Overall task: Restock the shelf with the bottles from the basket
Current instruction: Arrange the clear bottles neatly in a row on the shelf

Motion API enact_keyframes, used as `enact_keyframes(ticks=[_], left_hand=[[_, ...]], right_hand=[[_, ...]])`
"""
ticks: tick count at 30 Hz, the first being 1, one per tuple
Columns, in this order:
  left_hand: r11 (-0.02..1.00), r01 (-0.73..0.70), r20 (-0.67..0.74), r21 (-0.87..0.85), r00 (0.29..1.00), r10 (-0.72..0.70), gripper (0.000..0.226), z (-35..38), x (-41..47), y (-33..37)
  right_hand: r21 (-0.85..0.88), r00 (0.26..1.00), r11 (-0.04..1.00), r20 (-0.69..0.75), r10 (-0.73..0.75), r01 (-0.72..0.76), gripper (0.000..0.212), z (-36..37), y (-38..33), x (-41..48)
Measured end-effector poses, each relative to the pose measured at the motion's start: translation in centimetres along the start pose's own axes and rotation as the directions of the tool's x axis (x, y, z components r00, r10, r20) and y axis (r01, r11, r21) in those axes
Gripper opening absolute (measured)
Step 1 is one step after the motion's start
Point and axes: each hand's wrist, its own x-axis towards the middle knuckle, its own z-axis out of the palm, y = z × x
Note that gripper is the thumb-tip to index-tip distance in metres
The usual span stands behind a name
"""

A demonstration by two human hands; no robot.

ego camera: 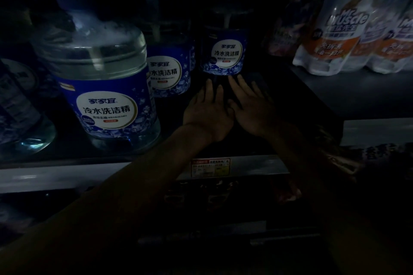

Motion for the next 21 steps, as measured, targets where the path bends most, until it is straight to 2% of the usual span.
enact_keyframes(ticks=[8,13,16,21], left_hand=[[0.998,0.062,-0.009,0.013,0.998,-0.062,0.067,0.2,0.6,0.7],[0.998,0.025,-0.108,-0.056,0.994,-0.031,0.066,0.4,0.5,0.4],[1.0,0.017,-0.172,-0.014,0.985,-0.019,0.056,0.4,-0.6,0.9],[0.998,0.016,-0.054,0.055,0.998,-0.013,0.056,-1.9,-3.6,1.7]], right_hand=[[-0.006,1.0,1.0,-0.012,-0.012,0.012,0.059,0.3,0.2,0.9],[0.015,0.999,1.0,-0.044,-0.008,0.008,0.059,-0.3,-0.1,0.0],[0.016,0.998,1.0,-0.065,0.007,-0.006,0.061,-1.0,-0.4,-1.2],[0.048,0.996,0.998,-0.074,0.046,-0.042,0.068,-2.6,-1.6,-4.3]])
